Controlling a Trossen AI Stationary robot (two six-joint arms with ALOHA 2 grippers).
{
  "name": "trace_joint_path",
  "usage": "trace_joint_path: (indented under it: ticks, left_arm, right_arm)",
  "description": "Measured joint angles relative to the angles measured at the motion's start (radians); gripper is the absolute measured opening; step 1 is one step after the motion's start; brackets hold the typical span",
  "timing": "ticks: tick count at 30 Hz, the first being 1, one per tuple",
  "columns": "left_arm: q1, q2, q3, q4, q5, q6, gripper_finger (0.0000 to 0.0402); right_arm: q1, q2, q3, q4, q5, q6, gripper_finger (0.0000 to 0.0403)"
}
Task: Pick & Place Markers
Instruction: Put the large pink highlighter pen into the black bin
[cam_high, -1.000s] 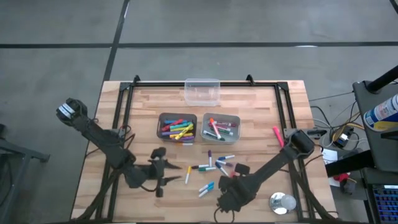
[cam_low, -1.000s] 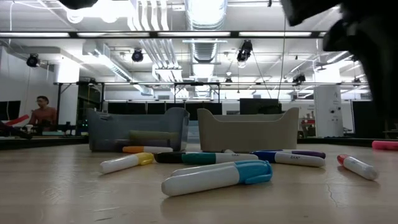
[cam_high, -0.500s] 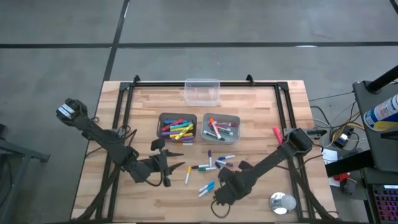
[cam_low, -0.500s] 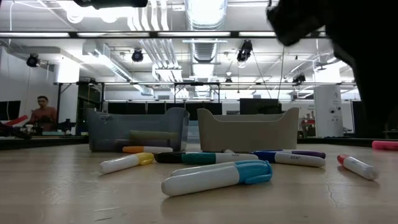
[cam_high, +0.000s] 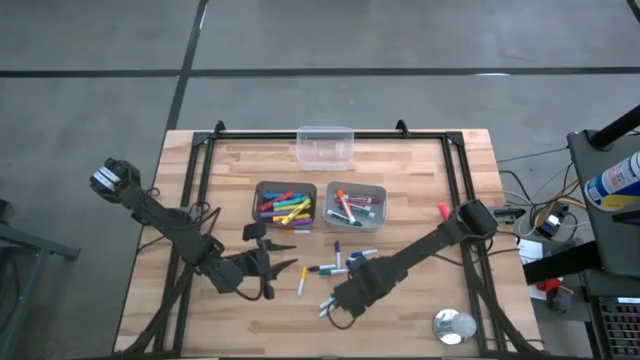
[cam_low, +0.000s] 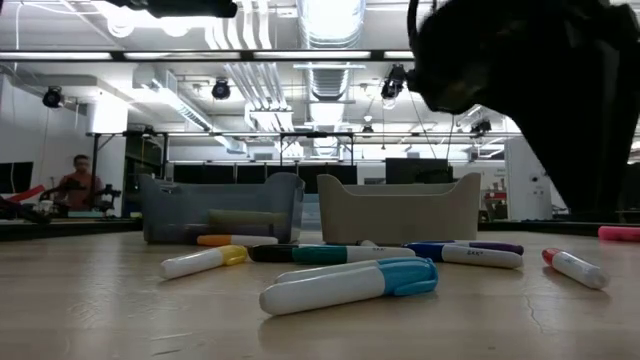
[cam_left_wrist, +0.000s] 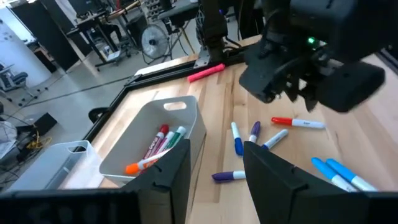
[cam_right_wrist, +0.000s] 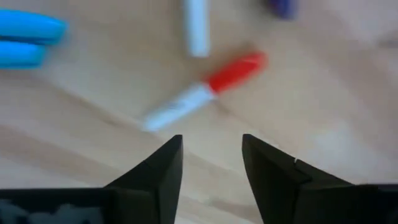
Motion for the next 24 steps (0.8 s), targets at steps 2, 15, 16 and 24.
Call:
trace_joint_path:
  ticks: [2,15,16,24]
  left_arm:
    - [0.0,0.0,0.0,-0.018,0.0,-0.001,0.0142]
    - [0.0,-0.002,0.007,-0.027,0.0,-0.002,0.0142]
    - [0.0,-0.002,0.007,-0.029,0.0,-0.002,0.0142]
    - [0.0,-0.002,0.002,-0.032,0.0,0.004,0.0142]
  right_arm:
    - [-0.007,0.0,0.0,-0.086,-0.001,-0.032,0.017]
    - [-0.111,-0.082,-0.19,-0.398,0.046,-0.12,0.016]
    - [-0.121,-0.095,-0.22,-0.387,0.06,-0.122,0.0158]
    - [-0.255,-0.284,-0.488,-0.344,0.101,-0.088,0.0142]
